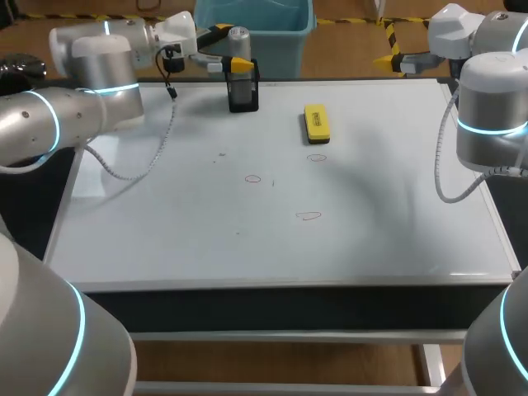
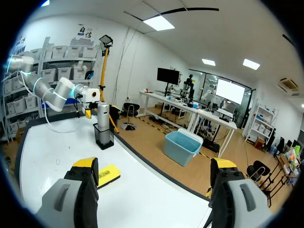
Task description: Pick up the inspection probe, press it on each red-marked spot on the whiteboard one by one, put down the probe, pick up the eraser, and wipe off all the red marks.
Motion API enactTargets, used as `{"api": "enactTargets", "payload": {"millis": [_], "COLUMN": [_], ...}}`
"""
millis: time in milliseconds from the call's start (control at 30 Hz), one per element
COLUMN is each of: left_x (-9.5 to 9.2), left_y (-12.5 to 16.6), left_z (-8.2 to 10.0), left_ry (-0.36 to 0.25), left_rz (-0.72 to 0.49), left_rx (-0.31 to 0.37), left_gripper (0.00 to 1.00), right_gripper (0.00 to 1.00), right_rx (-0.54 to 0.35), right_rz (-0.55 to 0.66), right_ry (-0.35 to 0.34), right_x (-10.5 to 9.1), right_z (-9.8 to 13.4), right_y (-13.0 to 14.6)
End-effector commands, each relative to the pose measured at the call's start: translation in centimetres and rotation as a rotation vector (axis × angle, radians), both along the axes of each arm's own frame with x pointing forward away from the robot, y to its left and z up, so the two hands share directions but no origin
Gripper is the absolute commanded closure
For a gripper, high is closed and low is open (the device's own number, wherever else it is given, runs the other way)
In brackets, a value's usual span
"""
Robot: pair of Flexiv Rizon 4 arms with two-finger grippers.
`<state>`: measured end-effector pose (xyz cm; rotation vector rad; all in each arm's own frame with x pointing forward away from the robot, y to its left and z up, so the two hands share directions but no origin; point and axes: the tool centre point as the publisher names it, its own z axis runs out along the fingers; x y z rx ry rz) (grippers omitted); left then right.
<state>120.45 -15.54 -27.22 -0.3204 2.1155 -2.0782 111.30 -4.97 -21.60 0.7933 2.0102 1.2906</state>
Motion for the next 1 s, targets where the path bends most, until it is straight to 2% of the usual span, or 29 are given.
{"api": "enactTargets", "payload": {"millis": [33, 300, 1000], "left_x": [1.0, 1.7, 2.2], "left_y": [-0.4, -1.5, -0.9], "left_z": [-0.7, -1.1, -1.4], "left_ry": [0.004, 0.007, 0.028], "left_rz": [-0.011, -0.032, 0.0], "left_rx": [-0.007, -0.015, -0.003], "left_gripper": [0.0, 0.0, 0.0], "right_gripper": [0.0, 0.0, 0.0], "right_rx": [-0.001, -0.001, -0.001], "right_rz": [0.001, 0.001, 0.001], "right_ry": [0.001, 0.001, 0.001], "right_x": [0.0, 0.0, 0.0], "right_z": [0.0, 0.0, 0.0], "right_y": [0.0, 0.0, 0.0]}}
